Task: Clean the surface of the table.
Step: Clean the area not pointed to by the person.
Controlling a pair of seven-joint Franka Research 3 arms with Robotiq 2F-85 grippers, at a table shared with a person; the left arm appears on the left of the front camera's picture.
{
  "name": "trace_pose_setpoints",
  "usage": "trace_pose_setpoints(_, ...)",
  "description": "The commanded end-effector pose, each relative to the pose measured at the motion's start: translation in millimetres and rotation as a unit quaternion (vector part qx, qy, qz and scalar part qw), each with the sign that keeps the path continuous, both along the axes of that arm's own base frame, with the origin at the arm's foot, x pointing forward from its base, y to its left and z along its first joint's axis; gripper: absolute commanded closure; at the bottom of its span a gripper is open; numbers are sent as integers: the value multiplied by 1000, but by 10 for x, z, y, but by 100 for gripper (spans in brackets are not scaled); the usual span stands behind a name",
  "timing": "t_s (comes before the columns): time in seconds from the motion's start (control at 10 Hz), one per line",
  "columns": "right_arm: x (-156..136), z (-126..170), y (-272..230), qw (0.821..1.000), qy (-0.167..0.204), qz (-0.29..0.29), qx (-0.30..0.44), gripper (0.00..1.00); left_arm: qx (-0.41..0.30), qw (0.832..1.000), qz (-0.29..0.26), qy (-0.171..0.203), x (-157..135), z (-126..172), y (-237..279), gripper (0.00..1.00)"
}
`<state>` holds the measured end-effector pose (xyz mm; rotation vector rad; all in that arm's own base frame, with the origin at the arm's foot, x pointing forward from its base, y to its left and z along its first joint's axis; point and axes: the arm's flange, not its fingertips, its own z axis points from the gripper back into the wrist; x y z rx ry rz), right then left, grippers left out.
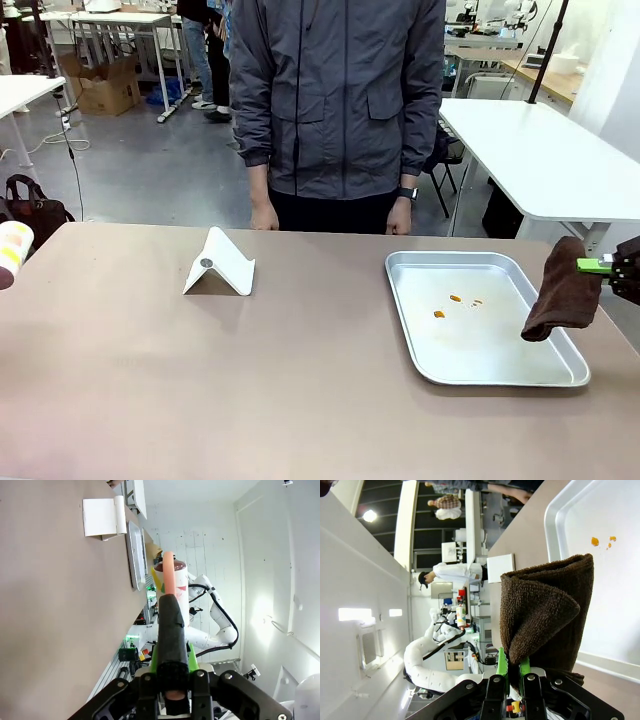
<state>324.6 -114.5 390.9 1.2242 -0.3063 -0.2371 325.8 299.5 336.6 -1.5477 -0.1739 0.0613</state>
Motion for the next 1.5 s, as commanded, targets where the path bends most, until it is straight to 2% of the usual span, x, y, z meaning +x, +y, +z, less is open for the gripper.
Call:
trace_pose_setpoints(0.0, 0, 0, 0, 1000, 0, 0, 0, 90, -6, 1000, 8, 1, -6, 64, -14, 78)
trace_pose_setpoints(0.1, 78, 131, 31, 999, 10, 23, -32, 90, -6, 1000, 8, 1, -6, 64, -14, 78)
trace_pose_setpoints(0.3, 454, 379, 169, 991, 34, 81, -98, 90, -6, 1000, 8, 1, -6, 64, -14, 78)
trace_pose_setpoints(0.4, 666, 465, 221, 984, 65, 102, -134, 90, -6, 1000, 8, 1, -6, 64, -14, 78)
trace_pose_setpoints(0.6, 1110, 497, 380, 957, 129, 134, -224, 90, -6, 1000, 8, 1, -6, 64, -14, 78)
trace_pose_setpoints(0.7, 1282, 446, 469, 941, 146, 138, -274, 90, -6, 1000, 8, 1, -6, 64, -14, 78)
trace_pose_setpoints(0.9, 1605, 180, 582, 912, 152, 115, -362, 90, -6, 1000, 8, 1, -6, 64, -14, 78)
trace_pose_setpoints(1.0, 1738, 26, 578, 911, 136, 94, -378, 100, -6, 1000, 8, 1, -6, 64, -14, 78)
trace_pose_setpoints(1.1, 1826, -93, 569, 907, 127, 78, -394, 100, -6, 1000, 8, 1, -6, 64, -14, 78)
trace_pose_setpoints(1.4, 2009, -428, 627, 910, 110, 72, -392, 100, -6, 1000, 8, 1, -6, 64, -14, 78)
